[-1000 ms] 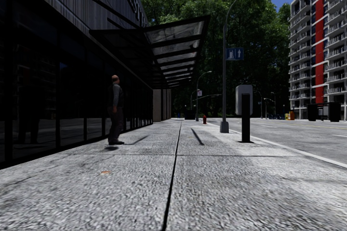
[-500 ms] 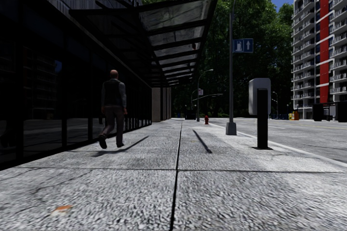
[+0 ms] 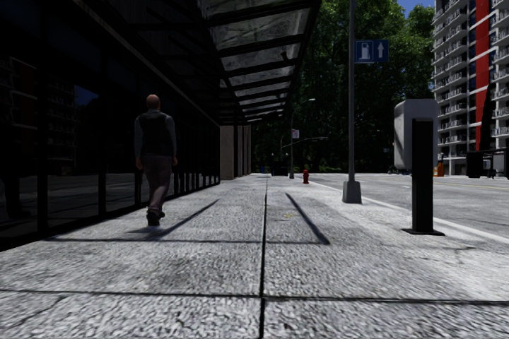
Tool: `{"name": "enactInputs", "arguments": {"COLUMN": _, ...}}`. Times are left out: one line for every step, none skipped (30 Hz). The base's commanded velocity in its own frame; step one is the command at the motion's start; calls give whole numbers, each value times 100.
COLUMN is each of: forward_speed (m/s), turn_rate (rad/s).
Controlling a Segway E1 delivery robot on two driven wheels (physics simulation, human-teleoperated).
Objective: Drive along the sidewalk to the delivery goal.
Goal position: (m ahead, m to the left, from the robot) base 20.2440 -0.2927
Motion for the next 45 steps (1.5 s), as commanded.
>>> {"name": "enactInputs", "arguments": {"forward_speed": 200, "turn_rate": -100}}
{"name": "enactInputs", "arguments": {"forward_speed": 200, "turn_rate": -100}}
{"name": "enactInputs", "arguments": {"forward_speed": 200, "turn_rate": 0}}
{"name": "enactInputs", "arguments": {"forward_speed": 200, "turn_rate": 0}}
{"name": "enactInputs", "arguments": {"forward_speed": 200, "turn_rate": 0}}
{"name": "enactInputs", "arguments": {"forward_speed": 200, "turn_rate": 0}}
{"name": "enactInputs", "arguments": {"forward_speed": 200, "turn_rate": 0}}
{"name": "enactInputs", "arguments": {"forward_speed": 200, "turn_rate": 0}}
{"name": "enactInputs", "arguments": {"forward_speed": 200, "turn_rate": 0}}
{"name": "enactInputs", "arguments": {"forward_speed": 200, "turn_rate": 0}}
{"name": "enactInputs", "arguments": {"forward_speed": 200, "turn_rate": 0}}
{"name": "enactInputs", "arguments": {"forward_speed": 200, "turn_rate": 0}}
{"name": "enactInputs", "arguments": {"forward_speed": 200, "turn_rate": 0}}
{"name": "enactInputs", "arguments": {"forward_speed": 200, "turn_rate": 0}}
{"name": "enactInputs", "arguments": {"forward_speed": 200, "turn_rate": 0}}
{"name": "enactInputs", "arguments": {"forward_speed": 200, "turn_rate": 0}}
{"name": "enactInputs", "arguments": {"forward_speed": 200, "turn_rate": 0}}
{"name": "enactInputs", "arguments": {"forward_speed": 200, "turn_rate": 0}}
{"name": "enactInputs", "arguments": {"forward_speed": 200, "turn_rate": 0}}
{"name": "enactInputs", "arguments": {"forward_speed": 200, "turn_rate": 0}}
{"name": "enactInputs", "arguments": {"forward_speed": 200, "turn_rate": 0}}
{"name": "enactInputs", "arguments": {"forward_speed": 200, "turn_rate": 0}}
{"name": "enactInputs", "arguments": {"forward_speed": 200, "turn_rate": 0}}
{"name": "enactInputs", "arguments": {"forward_speed": 200, "turn_rate": 0}}
{"name": "enactInputs", "arguments": {"forward_speed": 200, "turn_rate": 0}}
{"name": "enactInputs", "arguments": {"forward_speed": 200, "turn_rate": 0}}
{"name": "enactInputs", "arguments": {"forward_speed": 200, "turn_rate": 0}}
{"name": "enactInputs", "arguments": {"forward_speed": 200, "turn_rate": 0}}
{"name": "enactInputs", "arguments": {"forward_speed": 200, "turn_rate": 0}}
{"name": "enactInputs", "arguments": {"forward_speed": 200, "turn_rate": 0}}
{"name": "enactInputs", "arguments": {"forward_speed": 200, "turn_rate": 0}}
{"name": "enactInputs", "arguments": {"forward_speed": 200, "turn_rate": 0}}
{"name": "enactInputs", "arguments": {"forward_speed": 200, "turn_rate": 0}}
{"name": "enactInputs", "arguments": {"forward_speed": 200, "turn_rate": 0}}
{"name": "enactInputs", "arguments": {"forward_speed": 200, "turn_rate": 0}}
{"name": "enactInputs", "arguments": {"forward_speed": 200, "turn_rate": 0}}
{"name": "enactInputs", "arguments": {"forward_speed": 200, "turn_rate": 0}}
{"name": "enactInputs", "arguments": {"forward_speed": 200, "turn_rate": 0}}
{"name": "enactInputs", "arguments": {"forward_speed": 200, "turn_rate": 0}}
{"name": "enactInputs", "arguments": {"forward_speed": 200, "turn_rate": 0}}
{"name": "enactInputs", "arguments": {"forward_speed": 200, "turn_rate": 0}}
{"name": "enactInputs", "arguments": {"forward_speed": 200, "turn_rate": 0}}
{"name": "enactInputs", "arguments": {"forward_speed": 200, "turn_rate": 0}}
{"name": "enactInputs", "arguments": {"forward_speed": 200, "turn_rate": 0}}
{"name": "enactInputs", "arguments": {"forward_speed": 200, "turn_rate": 0}}
